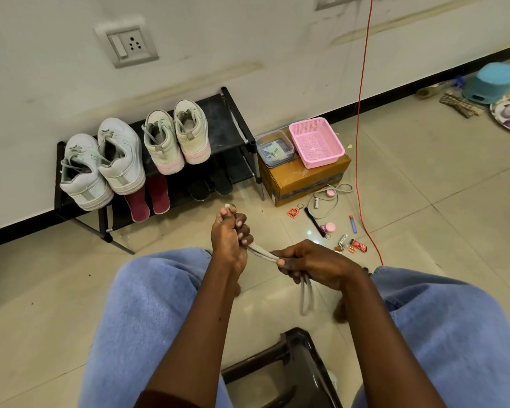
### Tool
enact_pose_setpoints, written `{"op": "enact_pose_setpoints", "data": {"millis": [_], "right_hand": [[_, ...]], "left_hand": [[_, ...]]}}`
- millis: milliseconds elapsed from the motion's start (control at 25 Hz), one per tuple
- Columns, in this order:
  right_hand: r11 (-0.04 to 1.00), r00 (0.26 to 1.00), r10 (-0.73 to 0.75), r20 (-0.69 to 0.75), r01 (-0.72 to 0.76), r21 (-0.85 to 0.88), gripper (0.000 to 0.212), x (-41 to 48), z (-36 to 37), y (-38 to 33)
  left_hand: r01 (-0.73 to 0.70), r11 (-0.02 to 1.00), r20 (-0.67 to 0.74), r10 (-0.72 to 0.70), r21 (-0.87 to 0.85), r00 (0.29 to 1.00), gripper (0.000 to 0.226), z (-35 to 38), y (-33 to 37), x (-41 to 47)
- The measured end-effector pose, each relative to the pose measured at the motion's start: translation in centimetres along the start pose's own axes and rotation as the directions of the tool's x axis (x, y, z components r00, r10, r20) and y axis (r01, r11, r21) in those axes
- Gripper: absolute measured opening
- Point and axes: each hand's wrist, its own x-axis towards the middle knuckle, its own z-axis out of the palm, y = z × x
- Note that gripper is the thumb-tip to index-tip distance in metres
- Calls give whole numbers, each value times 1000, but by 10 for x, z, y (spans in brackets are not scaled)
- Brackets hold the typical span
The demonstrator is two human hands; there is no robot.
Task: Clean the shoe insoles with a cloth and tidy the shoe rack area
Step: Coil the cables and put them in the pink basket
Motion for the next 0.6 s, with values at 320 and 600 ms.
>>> {"op": "enact_pose_setpoints", "data": {"millis": [320, 600], "right_hand": [[974, 973, 185, -137, -200, -106, 21, -21, -33, 4], [636, 853, -174, -492, -284, -717, 23, -6, -16, -26]], "left_hand": [[-151, 952, -72, 176, 265, 982, 29, -19, 18, 14], [-291, 722, 243, 174, 627, 954, 18, -7, 3, 0]]}}
